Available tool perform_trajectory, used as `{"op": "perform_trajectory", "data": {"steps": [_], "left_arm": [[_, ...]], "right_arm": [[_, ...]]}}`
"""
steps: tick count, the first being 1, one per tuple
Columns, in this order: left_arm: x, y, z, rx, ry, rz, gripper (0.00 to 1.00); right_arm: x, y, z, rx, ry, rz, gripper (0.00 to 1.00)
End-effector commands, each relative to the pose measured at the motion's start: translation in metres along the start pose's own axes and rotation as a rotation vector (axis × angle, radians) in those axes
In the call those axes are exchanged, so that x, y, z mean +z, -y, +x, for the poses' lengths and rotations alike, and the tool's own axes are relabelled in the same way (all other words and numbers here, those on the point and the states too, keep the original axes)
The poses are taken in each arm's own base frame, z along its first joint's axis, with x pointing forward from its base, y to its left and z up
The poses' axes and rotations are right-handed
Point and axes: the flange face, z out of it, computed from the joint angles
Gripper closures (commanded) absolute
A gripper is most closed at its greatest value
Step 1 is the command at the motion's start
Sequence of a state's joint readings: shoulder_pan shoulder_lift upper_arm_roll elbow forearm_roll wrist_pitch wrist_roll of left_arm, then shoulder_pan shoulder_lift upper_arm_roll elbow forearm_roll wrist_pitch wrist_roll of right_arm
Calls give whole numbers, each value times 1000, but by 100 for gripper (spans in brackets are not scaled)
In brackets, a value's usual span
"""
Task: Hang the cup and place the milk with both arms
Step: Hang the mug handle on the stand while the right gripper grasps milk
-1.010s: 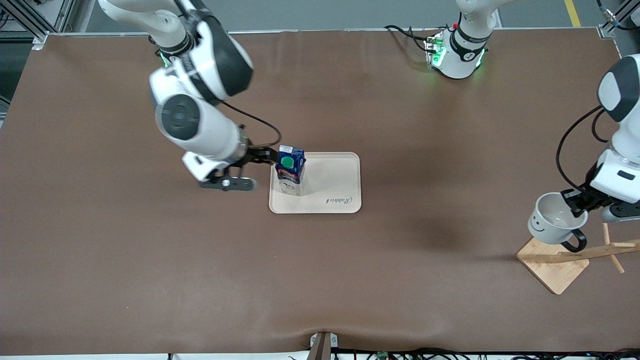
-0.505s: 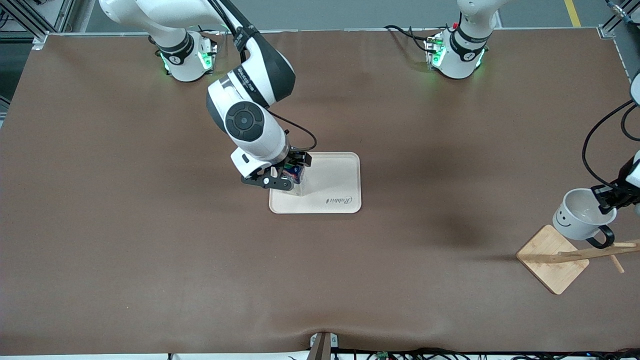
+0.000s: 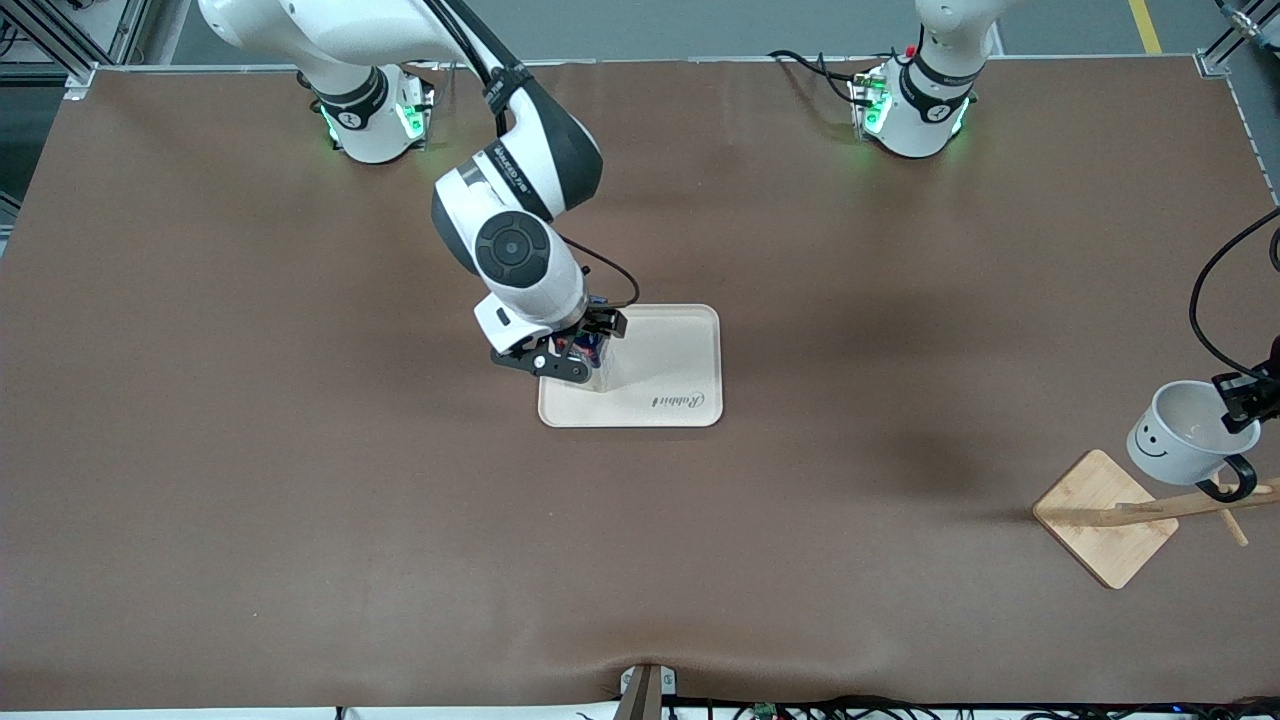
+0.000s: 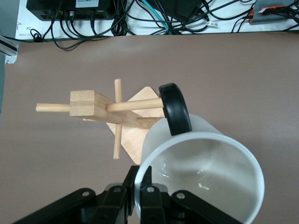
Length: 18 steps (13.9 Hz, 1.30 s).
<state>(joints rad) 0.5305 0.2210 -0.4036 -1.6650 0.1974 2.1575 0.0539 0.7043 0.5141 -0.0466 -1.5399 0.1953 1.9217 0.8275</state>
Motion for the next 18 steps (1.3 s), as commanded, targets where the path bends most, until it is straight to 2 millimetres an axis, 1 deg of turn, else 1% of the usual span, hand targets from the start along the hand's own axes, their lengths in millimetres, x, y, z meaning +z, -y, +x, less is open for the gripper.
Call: {"op": "perform_trajectory", "data": {"steps": [1,2,3,5,6,7,8,9,10,11,12,13,15,17,18], "left_arm": [[-1,4,6,13,-10,-15,100],[2,8,5,18,-6,-15,100],[6,12,4,11,-1,-18,100],[13,14,5,7,0,-24,100],[16,16,5,6,-3,-26,100],[19,20,4,0,0,-26,100],[22,23,4,-6,2,-27,98],[25,22,5,-6,4,-30,73],[24,23,6,-6,1,-29,50],[21,22,9,-5,-7,-29,30],[20,21,11,-4,-11,-32,0],[16,18,13,-1,-19,-34,0],[10,13,15,-3,-25,-35,0],[6,5,16,-1,-25,-50,0],[4,-3,16,1,-16,-66,0]], "right_arm": [[9,-2,-2,29,-8,-26,81],[9,-3,0,34,-6,-28,99],[2,-3,1,51,-1,-17,100],[-27,-3,8,87,-4,18,100],[-44,-8,16,116,33,53,100],[-67,-15,27,154,90,111,100],[-85,-29,41,194,147,150,100],[-99,-41,52,213,166,173,100],[-107,-48,56,216,176,169,100],[-110,-53,58,216,185,161,100],[-111,-54,57,217,186,160,100],[-113,-58,59,223,190,158,100],[-122,-83,73,244,217,143,100],[-153,-118,89,219,231,149,100],[-164,-141,100,202,247,148,100]]}}
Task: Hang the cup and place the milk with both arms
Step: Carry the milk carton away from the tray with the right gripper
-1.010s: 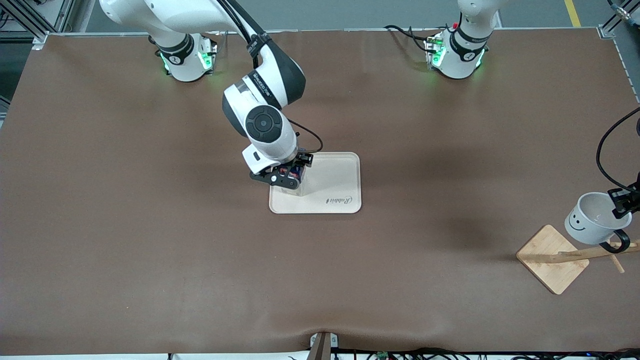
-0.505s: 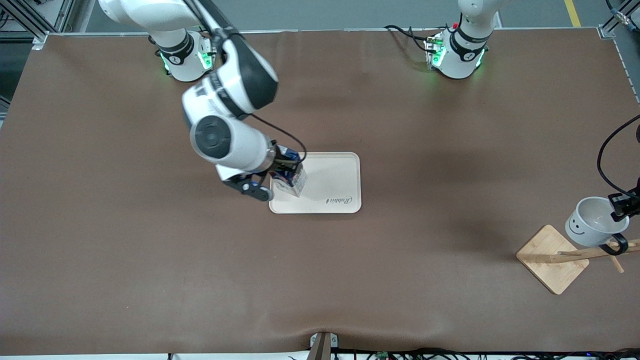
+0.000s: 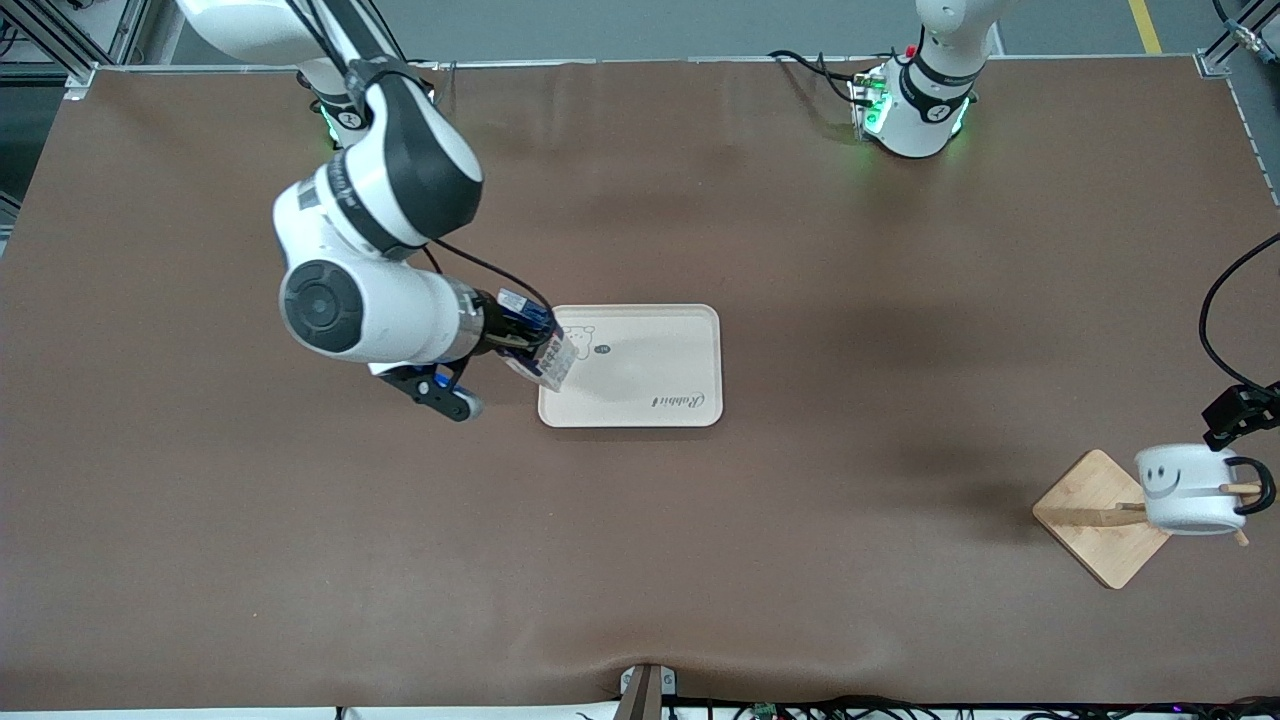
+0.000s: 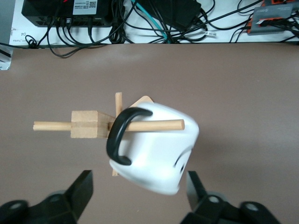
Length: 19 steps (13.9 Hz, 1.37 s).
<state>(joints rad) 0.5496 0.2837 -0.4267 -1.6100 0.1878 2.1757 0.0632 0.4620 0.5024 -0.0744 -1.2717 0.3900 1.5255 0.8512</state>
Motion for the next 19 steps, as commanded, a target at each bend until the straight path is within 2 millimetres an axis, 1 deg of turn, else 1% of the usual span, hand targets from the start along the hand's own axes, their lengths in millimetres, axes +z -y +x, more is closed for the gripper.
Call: {"op": "perform_trajectory", "data": {"steps": [1,2,3,4,5,6,7,9,10,11,12,13,14,15,16,17,18,19], "left_arm": [[-12,-14,2,8,18,-39,0],[-19,-19,1,6,32,-41,0],[-23,-27,-1,7,52,-45,0],[-32,-35,-4,1,71,-43,0],[-36,-40,-7,-7,98,-40,0],[-45,-49,-11,-4,117,-36,0],[-55,-55,-14,-5,135,-29,0],[-74,-69,-22,-13,167,-16,0],[-85,-78,-26,-16,181,-8,0],[-92,-88,-30,-21,195,-3,0],[-101,-92,-34,-25,209,7,0],[-102,-97,-37,-18,228,9,0],[-108,-101,-40,-14,235,15,0],[-115,-106,-42,-13,238,20,0],[-120,-110,-45,-18,244,26,0],[-123,-113,-47,-24,253,29,0],[-125,-114,-48,-25,262,32,0],[-134,-112,-46,-27,255,32,0]], "right_arm": [[-54,-55,27,-50,58,12,100],[-71,-84,39,-75,62,-3,100],[-77,-113,50,-104,49,-58,100],[-77,-138,60,-143,20,-141,100],[-70,-160,68,-188,8,-219,100],[-64,-187,81,-211,14,-254,100],[-60,-219,99,-236,17,-246,100],[-49,-289,133,-404,19,-196,100],[-37,-315,144,-422,6,-175,100],[-26,-327,147,-421,-19,-167,100],[-13,-342,153,-422,-27,-157,100],[-7,-362,162,-453,-33,-144,100],[-6,-372,169,-485,-37,-138,100],[-7,-379,171,-478,-38,-135,100],[-2,-380,174,-476,-29,-137,100],[8,-383,178,-475,-12,-156,100],[11,-387,182,-476,-19,-184,100],[22,-391,183,-472,-15,-185,100]]}}
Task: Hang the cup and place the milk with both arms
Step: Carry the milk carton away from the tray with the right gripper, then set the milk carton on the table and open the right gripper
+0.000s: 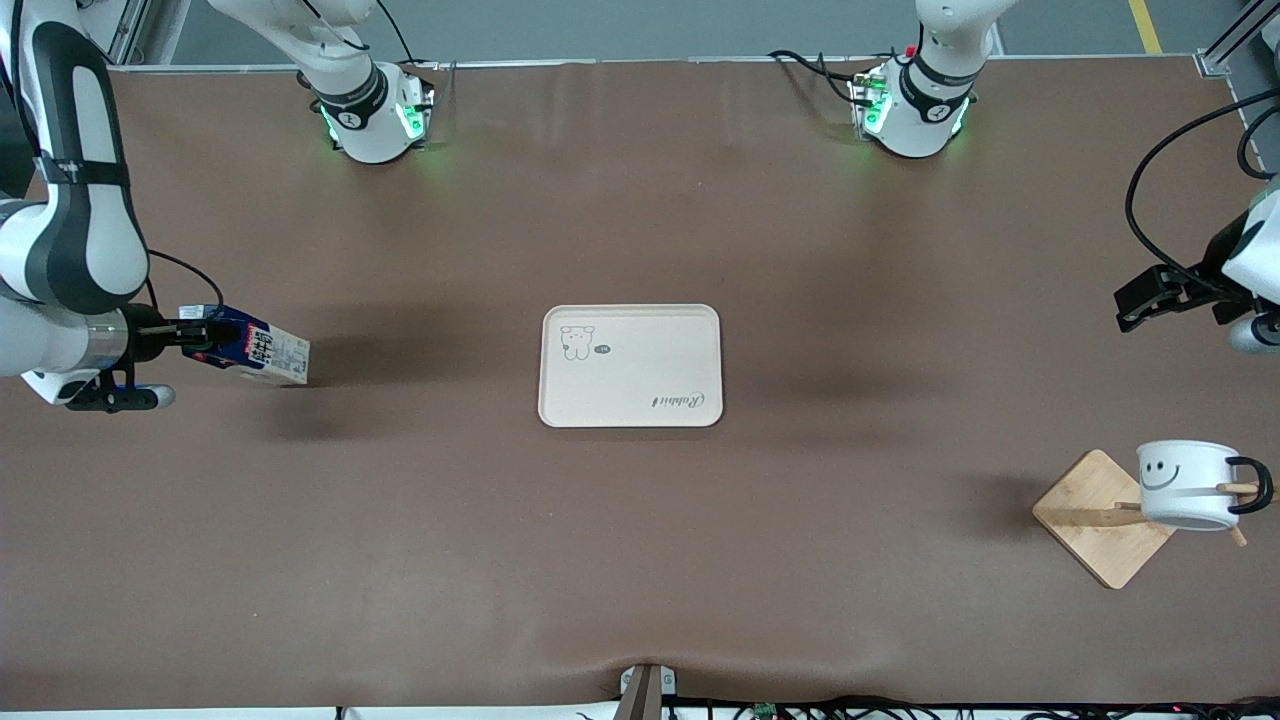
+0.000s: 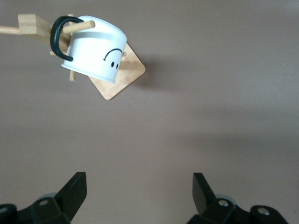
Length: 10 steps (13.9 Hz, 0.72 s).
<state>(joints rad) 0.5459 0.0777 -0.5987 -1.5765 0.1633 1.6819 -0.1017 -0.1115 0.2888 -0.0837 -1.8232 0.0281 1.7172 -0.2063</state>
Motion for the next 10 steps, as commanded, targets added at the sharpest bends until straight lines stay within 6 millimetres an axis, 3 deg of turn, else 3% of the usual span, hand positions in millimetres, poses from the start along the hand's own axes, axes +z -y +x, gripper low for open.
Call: {"op": "perform_trajectory", "data": {"steps": [1,5,6,7,8,9,10], "left_arm": [[-25,1,-8,-8,4,-6,0],[-30,-9,-14,18,50,-3,0],[-34,-8,-15,17,44,-2,0],[-40,-7,-15,16,38,-3,0],[-42,-11,-16,21,41,-5,0],[-44,-20,-18,30,42,-3,0],[-45,-21,-19,33,41,-3,0]], "right_arm": [[19,-5,-6,-10,-5,-28,100],[38,-9,-7,27,6,-13,100],[41,-11,-5,56,11,-12,86],[44,-12,-3,65,16,-10,62],[46,-13,-2,67,20,-8,55],[47,-13,-2,69,21,-6,17],[47,-15,-2,72,23,-5,0]]}}
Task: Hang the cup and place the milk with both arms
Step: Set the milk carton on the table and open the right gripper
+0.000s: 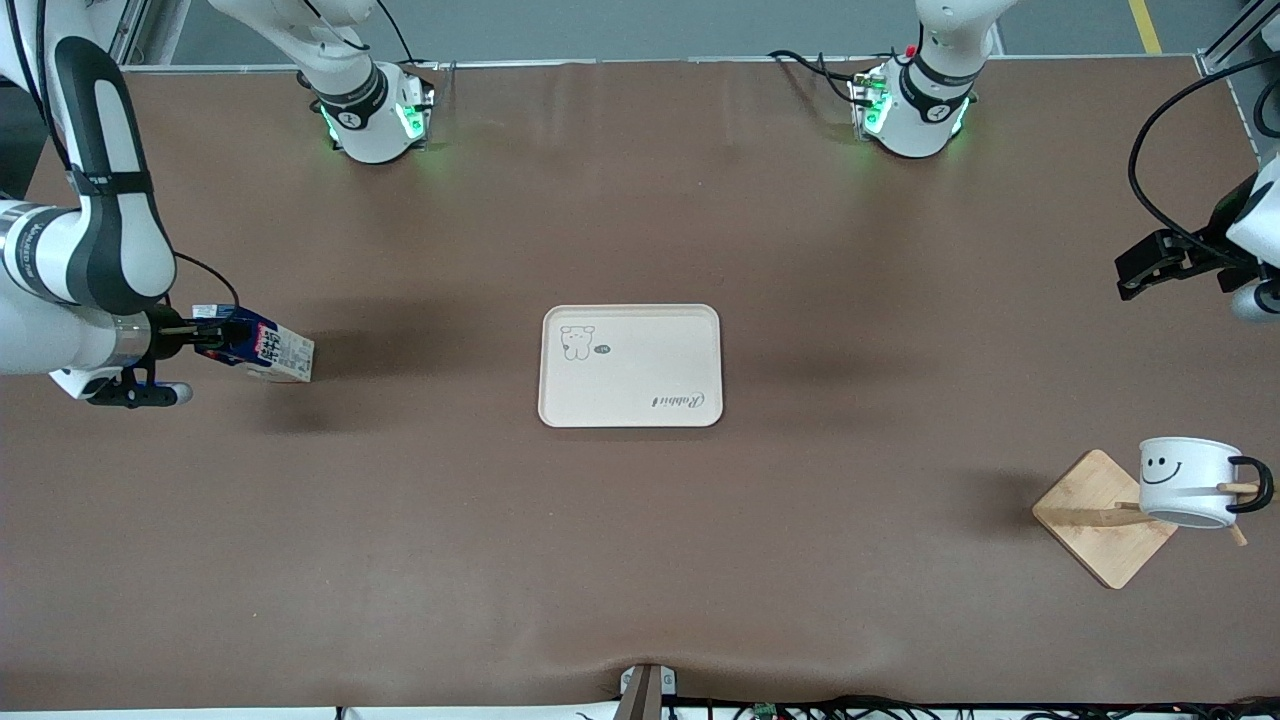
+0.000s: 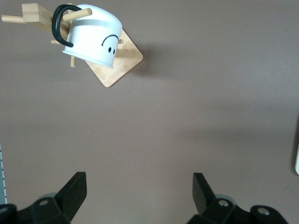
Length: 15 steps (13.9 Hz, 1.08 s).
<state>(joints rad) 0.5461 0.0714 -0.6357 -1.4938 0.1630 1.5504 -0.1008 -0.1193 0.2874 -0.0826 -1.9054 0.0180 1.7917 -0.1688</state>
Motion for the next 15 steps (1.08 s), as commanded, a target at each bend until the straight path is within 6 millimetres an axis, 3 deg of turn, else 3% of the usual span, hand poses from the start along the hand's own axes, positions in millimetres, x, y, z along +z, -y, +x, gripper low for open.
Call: {"op": "perform_trajectory", "data": {"steps": [1,3,6,9,11,13,15], "left_arm": [[-12,-7,-7,10,1,-6,0],[-23,-8,-14,9,-16,6,0],[-24,-28,-19,23,-7,6,0],[-21,-27,-19,15,0,-5,0],[-20,-24,-19,1,5,-32,0],[-22,-26,-24,4,-3,-27,0],[-22,-27,-29,3,-15,-26,0]], "right_arm": [[12,-11,0,31,15,4,0],[-10,-9,-1,23,22,5,0],[-61,6,-3,4,24,15,0],[-125,23,-10,-30,-27,6,0],[-171,47,-12,-65,-131,17,0],[-250,76,-22,-115,-286,-30,0],[-296,82,-41,-120,-377,-62,0]]}}
